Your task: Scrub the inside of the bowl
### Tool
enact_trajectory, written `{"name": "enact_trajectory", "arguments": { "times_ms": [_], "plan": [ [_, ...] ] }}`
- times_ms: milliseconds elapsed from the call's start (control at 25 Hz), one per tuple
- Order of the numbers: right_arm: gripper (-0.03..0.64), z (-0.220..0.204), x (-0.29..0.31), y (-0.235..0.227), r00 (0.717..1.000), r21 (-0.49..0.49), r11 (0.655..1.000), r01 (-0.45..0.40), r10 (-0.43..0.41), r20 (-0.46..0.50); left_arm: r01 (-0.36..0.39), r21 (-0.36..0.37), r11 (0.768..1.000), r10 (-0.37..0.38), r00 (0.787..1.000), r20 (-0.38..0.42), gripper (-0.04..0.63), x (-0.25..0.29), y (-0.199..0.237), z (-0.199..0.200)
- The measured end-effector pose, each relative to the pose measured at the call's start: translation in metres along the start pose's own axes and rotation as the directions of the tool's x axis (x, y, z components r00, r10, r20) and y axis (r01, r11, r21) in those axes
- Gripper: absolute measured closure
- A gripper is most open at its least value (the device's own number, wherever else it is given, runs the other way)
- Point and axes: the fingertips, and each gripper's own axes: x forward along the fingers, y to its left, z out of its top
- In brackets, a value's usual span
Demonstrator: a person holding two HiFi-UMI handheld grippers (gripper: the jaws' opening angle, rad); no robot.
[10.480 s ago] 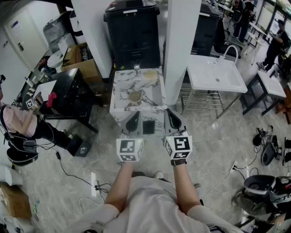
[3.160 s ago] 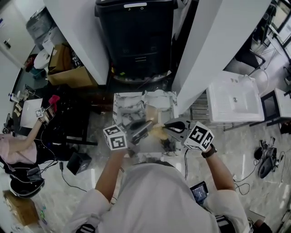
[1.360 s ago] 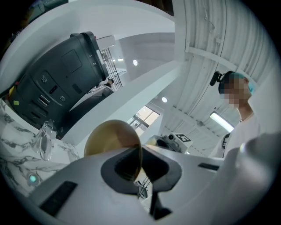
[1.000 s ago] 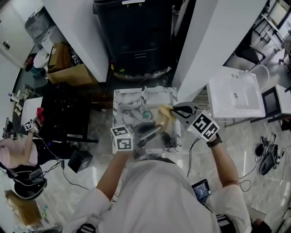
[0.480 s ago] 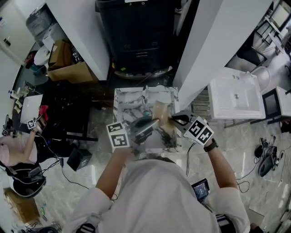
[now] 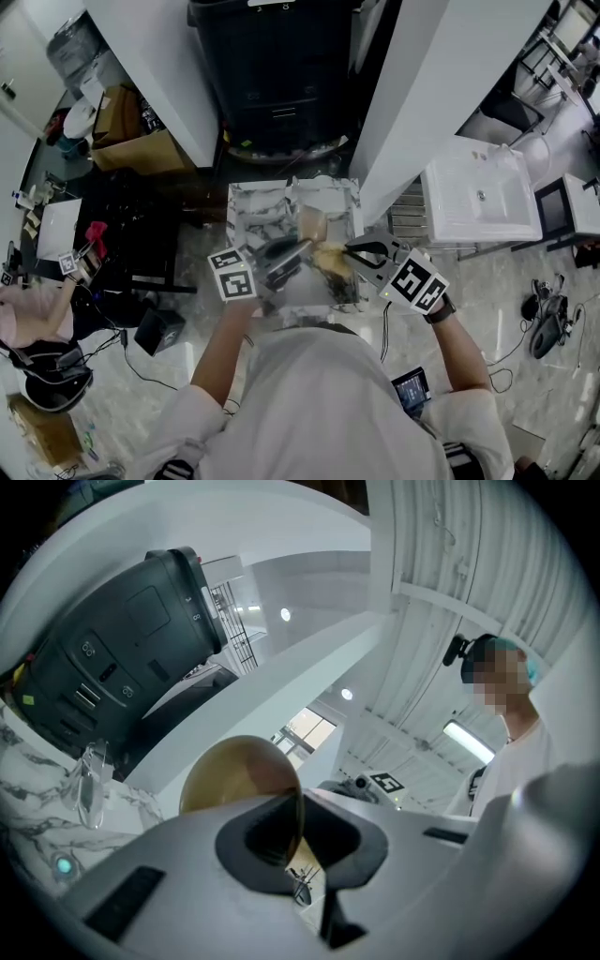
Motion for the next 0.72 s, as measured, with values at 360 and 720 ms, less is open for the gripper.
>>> {"name": "enact_trajectory", "arguments": {
  "times_ms": [360, 720],
  "plan": [
    [0.591, -0.009, -0.002, -0.067, 0.989, 0.057, 0.988, 0.145, -0.145, -0.007, 0.079, -0.058, 0.995, -0.078, 0.997, 0.015, 0.577, 0.010, -0.018, -0.015],
    [0.591, -0.060, 0.028, -0.044, 0.991, 0.117, 0.989, 0.093, -0.080, -0.112, 0.075, -0.107, 0.991, -0.060, 0.989, 0.136, 0.577, -0.003, -0.010, 0.005]
  ]
}}
